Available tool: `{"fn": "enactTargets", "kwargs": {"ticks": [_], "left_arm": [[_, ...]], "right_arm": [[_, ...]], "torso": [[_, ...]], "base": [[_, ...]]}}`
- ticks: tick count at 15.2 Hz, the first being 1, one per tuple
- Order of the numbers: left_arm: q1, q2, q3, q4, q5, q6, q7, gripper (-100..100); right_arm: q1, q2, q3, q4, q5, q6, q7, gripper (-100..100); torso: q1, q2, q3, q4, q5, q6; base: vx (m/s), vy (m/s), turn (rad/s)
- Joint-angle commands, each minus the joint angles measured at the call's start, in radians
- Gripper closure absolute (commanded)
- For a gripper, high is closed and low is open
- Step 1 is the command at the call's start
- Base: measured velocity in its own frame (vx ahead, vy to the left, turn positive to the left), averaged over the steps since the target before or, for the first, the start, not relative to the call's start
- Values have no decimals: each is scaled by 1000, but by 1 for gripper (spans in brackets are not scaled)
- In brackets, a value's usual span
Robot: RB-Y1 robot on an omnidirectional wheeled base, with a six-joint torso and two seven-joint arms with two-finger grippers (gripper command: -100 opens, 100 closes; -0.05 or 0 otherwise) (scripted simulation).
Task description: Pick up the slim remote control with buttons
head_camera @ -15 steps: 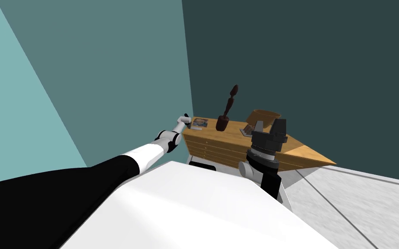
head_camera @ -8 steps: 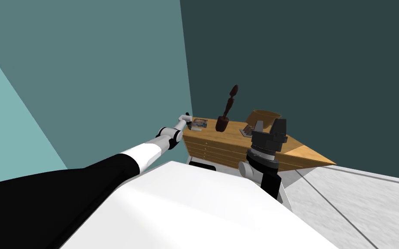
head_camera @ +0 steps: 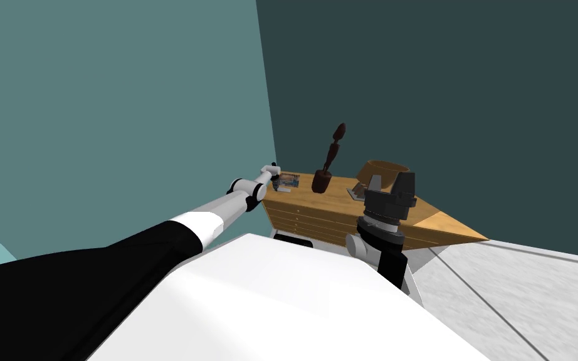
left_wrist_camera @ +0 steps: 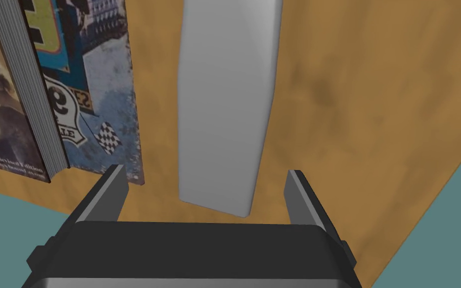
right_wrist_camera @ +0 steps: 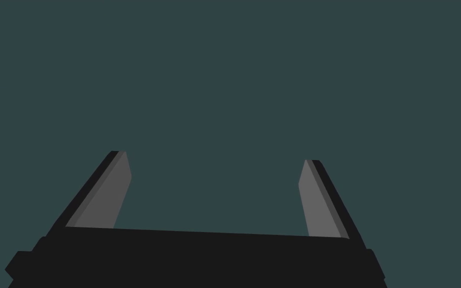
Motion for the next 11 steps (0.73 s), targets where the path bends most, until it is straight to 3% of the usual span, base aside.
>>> {"fn": "enactTargets", "kwargs": {"ticks": [1, 3, 9, 11], "left_arm": [[-10, -3, 0, 13, 1, 29, 2, -100], [-10, -3, 0, 13, 1, 29, 2, -100], [-81, -18, 7, 142, 13, 135, 2, -100], [-65, -18, 7, 41, 13, 135, 2, -100]], "right_arm": [[0, 0, 0, 0, 0, 0, 0, 0], [0, 0, 0, 0, 0, 0, 0, 0], [0, 0, 0, 0, 0, 0, 0, 0], [0, 0, 0, 0, 0, 0, 0, 0]], "torso": [[0, 0, 0, 0, 0, 0], [0, 2, 1, 0, 0, 0], [0, -1, 0, 0, 0, 0], [0, -2, -1, 0, 0, 0]], "base": [[56, 2, -13], [20, 0, 5], [74, 4, -40], [76, 11, -18]]}}
